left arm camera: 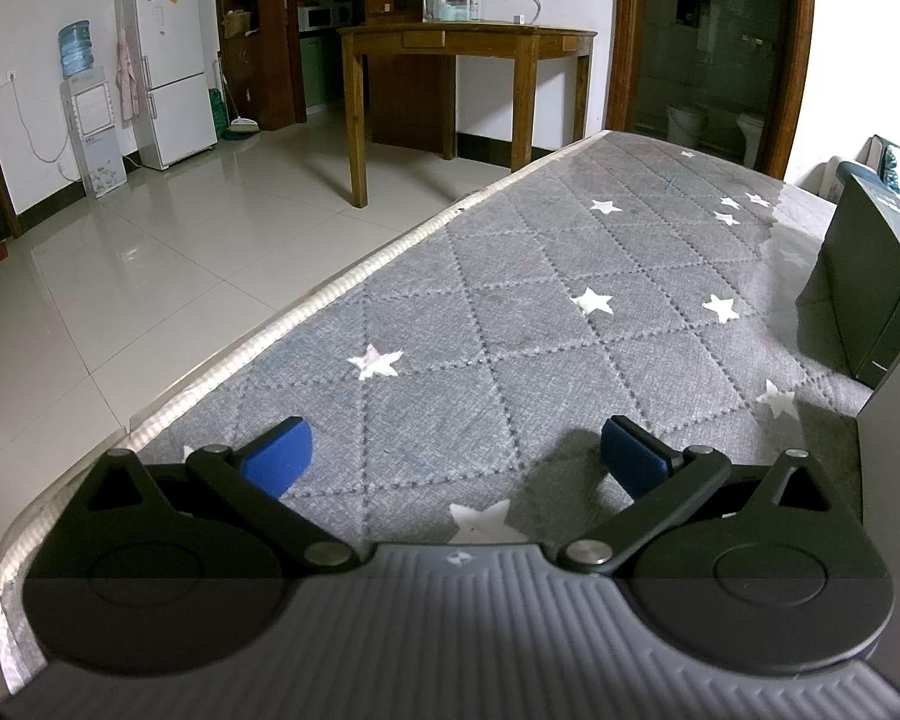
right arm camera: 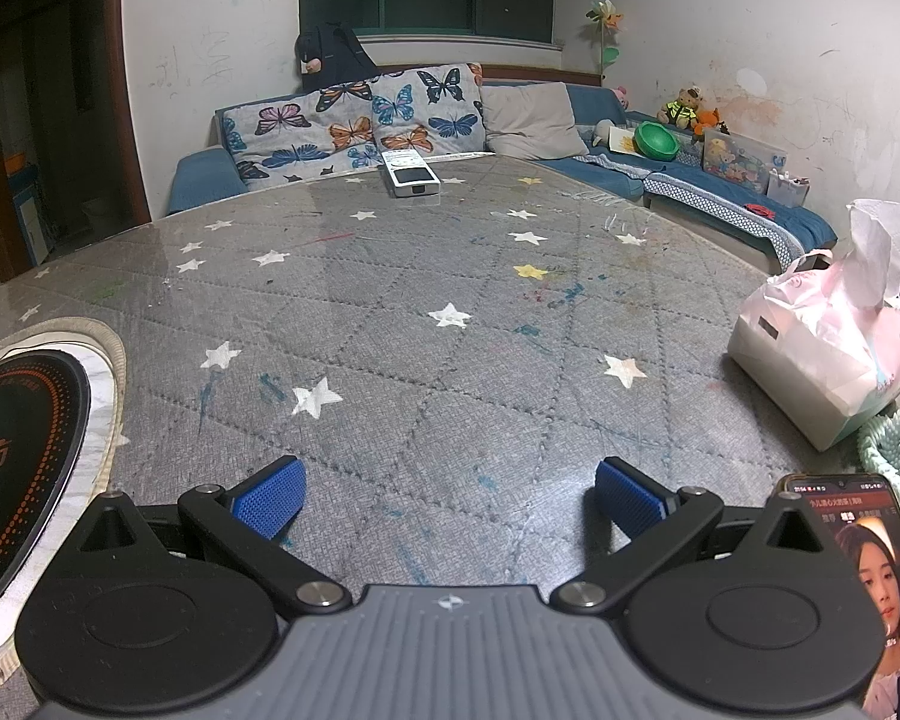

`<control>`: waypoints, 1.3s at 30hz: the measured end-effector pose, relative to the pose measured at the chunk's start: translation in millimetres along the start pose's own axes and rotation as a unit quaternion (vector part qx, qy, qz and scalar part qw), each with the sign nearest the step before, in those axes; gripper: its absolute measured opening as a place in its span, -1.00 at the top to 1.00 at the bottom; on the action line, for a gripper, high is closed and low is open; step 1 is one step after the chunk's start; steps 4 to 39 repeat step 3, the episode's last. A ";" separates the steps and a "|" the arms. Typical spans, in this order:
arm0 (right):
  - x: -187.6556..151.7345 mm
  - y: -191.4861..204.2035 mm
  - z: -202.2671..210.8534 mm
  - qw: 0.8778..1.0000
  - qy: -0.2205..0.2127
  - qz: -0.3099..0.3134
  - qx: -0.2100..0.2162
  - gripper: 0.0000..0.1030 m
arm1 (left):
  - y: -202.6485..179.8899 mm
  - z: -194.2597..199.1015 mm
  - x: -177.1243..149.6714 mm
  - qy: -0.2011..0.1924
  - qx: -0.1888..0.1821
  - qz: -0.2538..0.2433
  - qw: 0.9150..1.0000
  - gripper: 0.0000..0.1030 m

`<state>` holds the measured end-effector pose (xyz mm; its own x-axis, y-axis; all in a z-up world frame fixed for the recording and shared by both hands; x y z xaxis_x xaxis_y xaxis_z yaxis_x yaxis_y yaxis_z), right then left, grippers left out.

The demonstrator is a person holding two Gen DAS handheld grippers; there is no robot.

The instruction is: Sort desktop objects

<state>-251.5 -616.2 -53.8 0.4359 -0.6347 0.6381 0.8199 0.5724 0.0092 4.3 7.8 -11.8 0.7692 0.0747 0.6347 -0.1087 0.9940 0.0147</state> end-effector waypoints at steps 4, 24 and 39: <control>0.0 0.0 0.0 1.000 0.000 0.000 0.000 -1.00 | 0.0 0.0 0.0 0.000 0.000 0.000 1.000 -1.00; 0.0 0.0 0.0 1.000 0.000 0.000 0.000 -1.00 | 0.0 0.0 0.0 0.000 0.000 0.000 1.000 -1.00; 0.0 0.0 0.0 1.000 0.000 0.000 0.000 -1.00 | 0.0 0.0 0.0 0.000 0.000 0.000 1.000 -1.00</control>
Point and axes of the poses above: each gripper's, at about its wrist camera, not at the fingertips, and z roughly against the way its jaws point, y to its left, x to its top, the point moved 1 cm from there along -z, roughly the way its jaws point, and after that the axes turned 12 degrees about y, right-handed, at the moved point
